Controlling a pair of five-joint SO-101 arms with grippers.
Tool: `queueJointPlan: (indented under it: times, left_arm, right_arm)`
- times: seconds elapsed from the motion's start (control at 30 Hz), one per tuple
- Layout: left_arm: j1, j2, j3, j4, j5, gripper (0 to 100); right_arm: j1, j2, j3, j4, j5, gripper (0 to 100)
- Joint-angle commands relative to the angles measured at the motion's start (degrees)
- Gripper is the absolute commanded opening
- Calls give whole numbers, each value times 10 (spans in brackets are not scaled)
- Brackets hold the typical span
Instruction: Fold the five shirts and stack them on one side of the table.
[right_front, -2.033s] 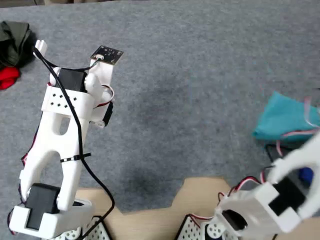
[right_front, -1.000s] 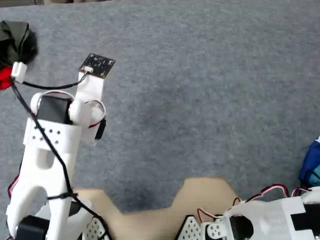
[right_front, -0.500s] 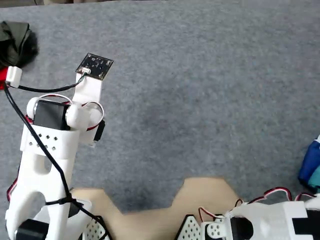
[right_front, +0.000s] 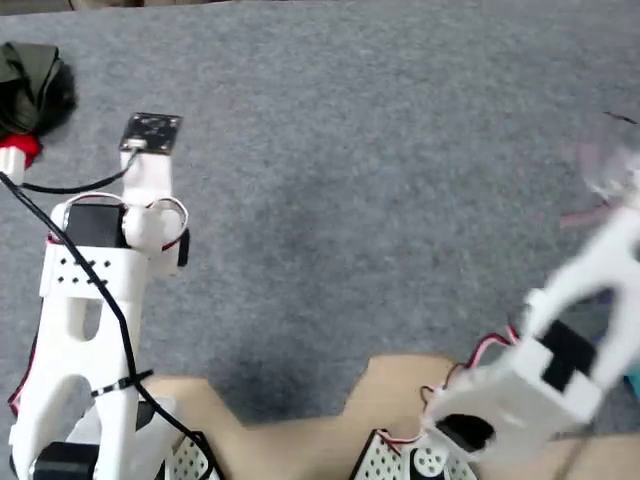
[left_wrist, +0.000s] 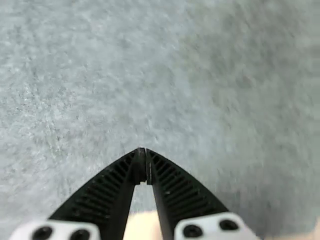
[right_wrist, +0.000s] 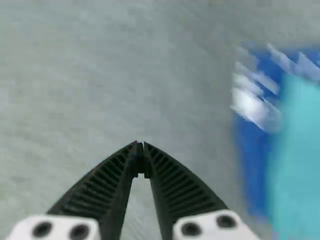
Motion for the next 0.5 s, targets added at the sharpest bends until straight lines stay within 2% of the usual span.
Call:
queueJointPlan:
  times: [0.0,0.1,0.2,0.37,0.47]
  left_arm:
    - [-14,-7,47,-80,21,19]
    - [-16,-7,91,-168,35,19]
    - [-17,6,119,-238,53,19]
    - [-18,116,92,-254,56,19]
    - [-26,217,49,-251,57,19]
  right_arm:
    - [-103,57,-14,-146,-13,5]
    - [-142,145,-24,-212,-12,5]
    - [-157,237,-58,-206,-12,5]
    - [-155,349,-160,-66,-11,5]
    - [-155,402,-233,40,20,5]
